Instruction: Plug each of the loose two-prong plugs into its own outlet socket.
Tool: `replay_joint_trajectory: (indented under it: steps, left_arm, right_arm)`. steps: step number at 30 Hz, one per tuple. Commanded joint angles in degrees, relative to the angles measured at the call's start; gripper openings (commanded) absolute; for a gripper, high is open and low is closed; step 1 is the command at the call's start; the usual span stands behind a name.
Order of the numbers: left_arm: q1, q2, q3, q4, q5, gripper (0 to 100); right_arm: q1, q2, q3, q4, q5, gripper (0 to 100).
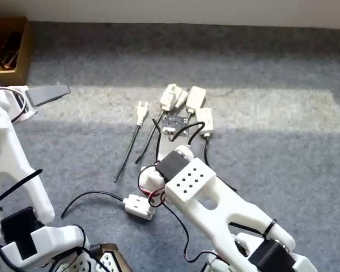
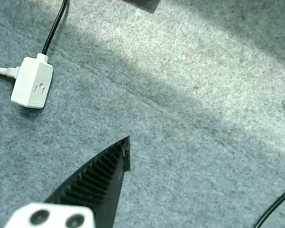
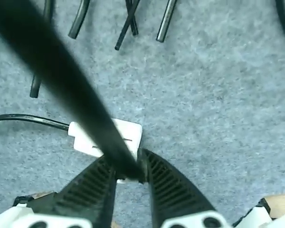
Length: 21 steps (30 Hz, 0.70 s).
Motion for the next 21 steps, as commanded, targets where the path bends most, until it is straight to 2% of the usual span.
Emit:
replay_joint_trajectory:
  steps: [1, 6, 13, 21]
  left_arm:
    - [0.84, -0.31, -2.07, 0.09, 0.35, 62]
    - [0.75, -0.31, -2.07, 0.09, 0.26, 62]
    - [0.75, -0.31, -1.98, 0.09, 0.26, 62]
    - [0.84, -0.31, -1.98, 0.09, 0.26, 62]
  right_arm:
    - [0.84, -0.84, -6.99, 2.77, -0.62, 0.6]
    - [0.84, -0.22, -6.55, 2.24, -0.53, 0.6]
    - [3.91, -0.31, -0.04, -5.14, -0.44, 0.6]
    - [4.44, -0.22, 0.31, -5.58, -0.35, 0.6]
